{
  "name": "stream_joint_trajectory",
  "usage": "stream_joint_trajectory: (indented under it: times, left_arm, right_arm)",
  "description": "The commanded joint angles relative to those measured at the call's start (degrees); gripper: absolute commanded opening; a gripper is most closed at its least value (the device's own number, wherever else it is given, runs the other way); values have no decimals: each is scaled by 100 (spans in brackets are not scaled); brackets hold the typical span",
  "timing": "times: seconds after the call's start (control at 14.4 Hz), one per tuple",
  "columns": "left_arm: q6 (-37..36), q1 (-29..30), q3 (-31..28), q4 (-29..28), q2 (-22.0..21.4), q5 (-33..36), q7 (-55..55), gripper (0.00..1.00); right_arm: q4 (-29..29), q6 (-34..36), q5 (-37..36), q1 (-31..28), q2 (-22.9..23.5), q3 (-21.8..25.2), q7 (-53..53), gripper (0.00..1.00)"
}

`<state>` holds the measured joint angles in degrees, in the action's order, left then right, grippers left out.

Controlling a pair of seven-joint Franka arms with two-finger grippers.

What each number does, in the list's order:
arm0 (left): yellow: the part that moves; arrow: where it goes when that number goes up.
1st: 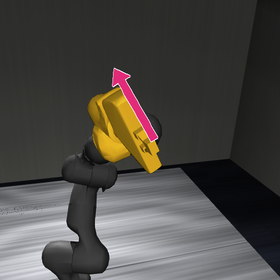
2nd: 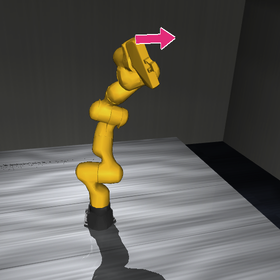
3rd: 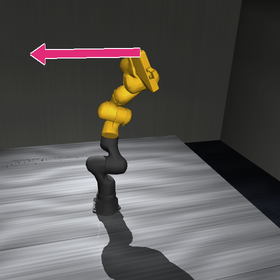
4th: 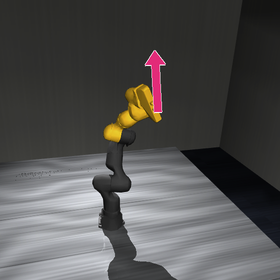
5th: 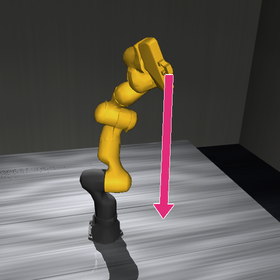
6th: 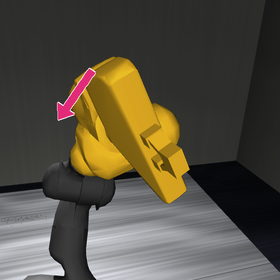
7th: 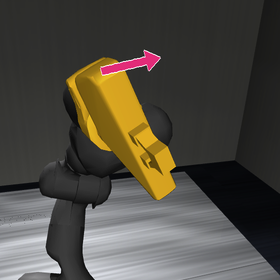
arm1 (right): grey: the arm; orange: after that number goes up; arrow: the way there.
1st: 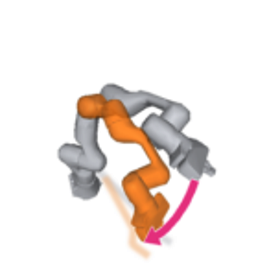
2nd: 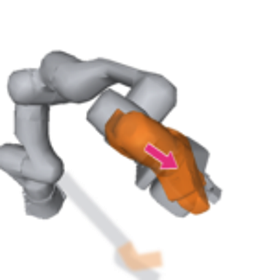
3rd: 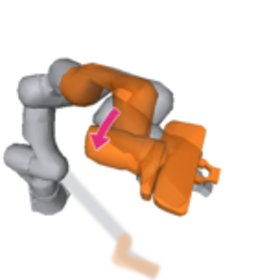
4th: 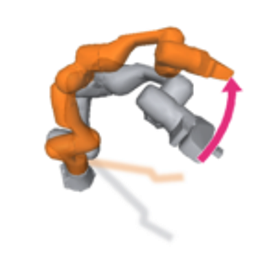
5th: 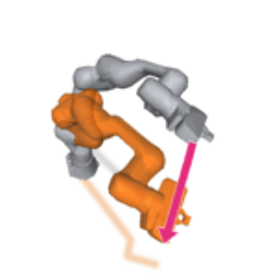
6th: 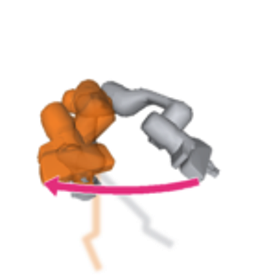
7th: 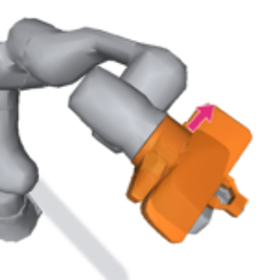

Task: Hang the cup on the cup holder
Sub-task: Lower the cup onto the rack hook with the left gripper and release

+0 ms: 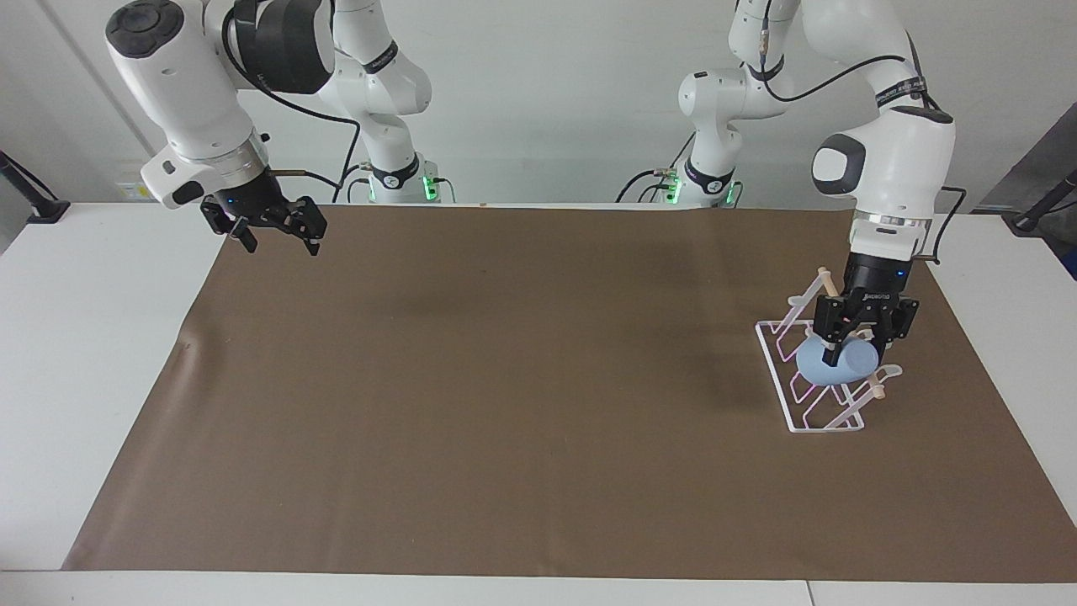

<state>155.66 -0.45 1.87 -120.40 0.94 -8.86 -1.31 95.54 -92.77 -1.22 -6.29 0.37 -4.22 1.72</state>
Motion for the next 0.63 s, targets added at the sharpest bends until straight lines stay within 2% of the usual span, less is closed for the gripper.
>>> stream_joint_trajectory:
  times: [0.0,0.07,0.14,0.35,0.56]
  left_arm:
    - [62,71,50,-124,-68,104,-202,40]
    - [53,71,50,-124,-68,104,-203,94]
    - [27,54,50,-115,-68,104,-142,100]
    - [-569,19,50,42,-173,104,-150,100]
    - [-1928,54,41,411,-436,104,-142,100]
  right_arm:
    - [70,-5,-36,22,-81,26,136,100]
    - [70,13,-10,22,-81,18,118,100]
    - [70,13,-1,31,-81,9,118,100]
    - [70,4,-1,48,-90,9,118,100]
    - [61,-5,-1,40,-151,9,118,100]
